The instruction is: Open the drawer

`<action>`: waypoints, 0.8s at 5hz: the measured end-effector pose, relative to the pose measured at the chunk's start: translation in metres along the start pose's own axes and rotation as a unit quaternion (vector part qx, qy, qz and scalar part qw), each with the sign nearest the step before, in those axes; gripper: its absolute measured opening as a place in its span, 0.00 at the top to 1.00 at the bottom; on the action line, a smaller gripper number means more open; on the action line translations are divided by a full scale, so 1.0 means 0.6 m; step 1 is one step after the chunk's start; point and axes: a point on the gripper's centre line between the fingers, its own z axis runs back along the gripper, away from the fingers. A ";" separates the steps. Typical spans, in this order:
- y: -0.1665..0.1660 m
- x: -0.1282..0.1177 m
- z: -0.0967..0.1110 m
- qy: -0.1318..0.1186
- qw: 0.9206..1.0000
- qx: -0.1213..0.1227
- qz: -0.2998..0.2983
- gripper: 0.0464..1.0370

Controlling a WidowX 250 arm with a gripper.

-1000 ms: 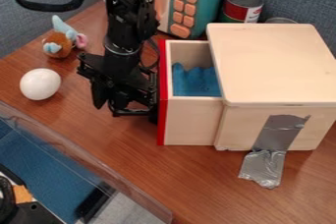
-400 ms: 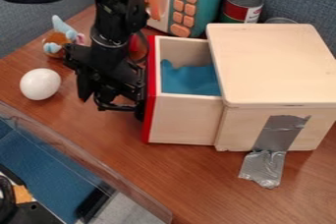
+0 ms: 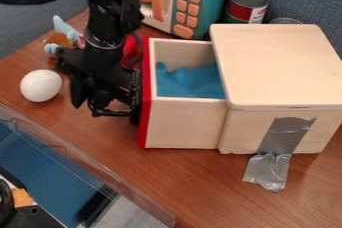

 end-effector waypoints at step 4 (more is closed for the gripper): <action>-0.007 0.008 0.046 -0.005 0.996 0.019 -0.082 0.05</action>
